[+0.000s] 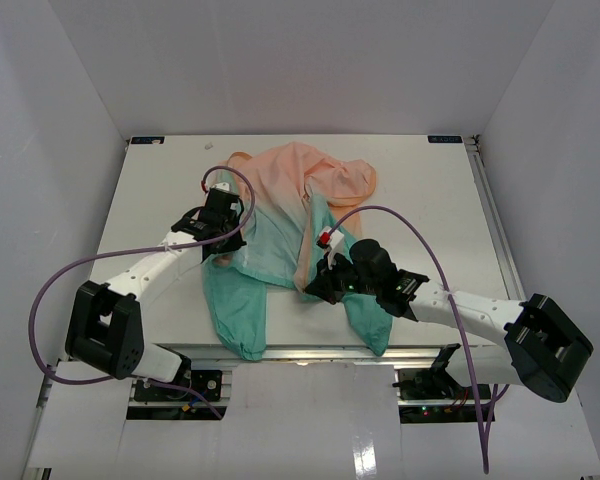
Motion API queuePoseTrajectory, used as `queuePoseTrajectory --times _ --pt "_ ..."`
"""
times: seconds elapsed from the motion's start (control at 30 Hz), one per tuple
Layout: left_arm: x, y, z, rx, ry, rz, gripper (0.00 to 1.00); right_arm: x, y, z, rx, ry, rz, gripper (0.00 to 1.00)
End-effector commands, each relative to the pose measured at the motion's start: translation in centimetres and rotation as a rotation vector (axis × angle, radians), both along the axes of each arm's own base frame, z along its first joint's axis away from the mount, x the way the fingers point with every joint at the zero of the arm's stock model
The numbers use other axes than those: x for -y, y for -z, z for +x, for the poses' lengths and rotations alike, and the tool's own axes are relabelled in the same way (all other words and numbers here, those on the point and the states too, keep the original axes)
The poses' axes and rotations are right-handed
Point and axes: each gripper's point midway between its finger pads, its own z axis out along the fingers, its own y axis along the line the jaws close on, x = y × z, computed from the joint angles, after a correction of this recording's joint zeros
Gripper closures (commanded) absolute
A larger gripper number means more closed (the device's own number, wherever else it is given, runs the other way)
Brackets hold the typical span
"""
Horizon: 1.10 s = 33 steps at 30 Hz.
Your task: Zip up the jacket
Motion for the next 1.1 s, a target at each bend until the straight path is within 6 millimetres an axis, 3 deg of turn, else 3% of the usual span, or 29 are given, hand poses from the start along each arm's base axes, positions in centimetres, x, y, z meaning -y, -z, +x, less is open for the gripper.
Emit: queuePoseTrajectory --times 0.0,0.03,0.13,0.2,0.23,0.27,0.3,0.33,0.37,0.4,0.73,0.77,0.87,0.9,0.97,1.07 --pt "0.2 -1.0 0.3 0.016 0.009 -0.016 0.82 -0.6 -1.7 0.6 0.030 0.007 0.042 0.92" --pt "0.3 -1.0 0.3 0.015 0.010 -0.016 0.80 -0.6 -1.6 0.6 0.030 0.006 0.040 0.92" --pt "0.3 -0.8 0.2 0.014 0.012 -0.018 1.00 -0.5 -1.7 0.6 0.030 0.009 0.042 0.92" --pt "0.3 -0.8 0.2 0.016 0.014 -0.020 1.00 -0.6 -1.7 0.6 0.030 0.007 0.041 0.92" --pt "0.3 -0.8 0.3 0.016 0.013 -0.020 0.98 -0.5 -1.7 0.6 0.028 0.009 0.042 0.92" --pt "0.2 -0.8 0.3 0.016 0.009 -0.018 0.75 -0.5 -1.7 0.6 0.028 0.009 0.042 0.92" --pt "0.3 -0.8 0.3 0.016 0.010 -0.020 0.71 -0.6 -1.7 0.6 0.028 0.007 0.041 0.92" --pt "0.3 -0.9 0.3 0.016 0.012 -0.021 0.73 -0.6 -1.7 0.6 0.028 0.006 0.041 0.92" --pt "0.4 -0.8 0.3 0.015 0.016 -0.023 0.96 -0.6 -1.7 0.6 0.028 0.007 0.042 0.92" --pt "0.4 -0.8 0.2 0.015 0.018 -0.025 0.99 -0.6 -1.7 0.6 0.029 0.007 0.042 0.92" --pt "1.4 -0.8 0.1 0.040 0.078 -0.067 1.00 -0.6 -1.8 0.5 0.029 0.003 0.045 0.92" --pt "2.2 -1.2 0.1 0.061 0.123 -0.100 1.00 -0.6 -1.9 0.5 0.029 0.001 0.048 0.92" --pt "6.5 -5.3 -0.7 0.207 0.332 -0.310 1.00 -0.7 -2.0 0.4 0.037 -0.008 0.053 0.92" --pt "7.0 -4.7 -1.7 0.219 0.366 -0.348 1.00 -0.7 -2.3 0.4 0.043 -0.014 0.058 0.92" --pt "8.2 -7.5 -1.8 0.384 0.438 -0.436 1.00 -0.6 -2.6 0.5 0.063 -0.016 0.059 0.92" --pt "8.0 -10.3 -3.5 0.601 0.470 -0.526 1.00 -0.6 -3.1 0.8 0.069 0.000 0.068 0.92"
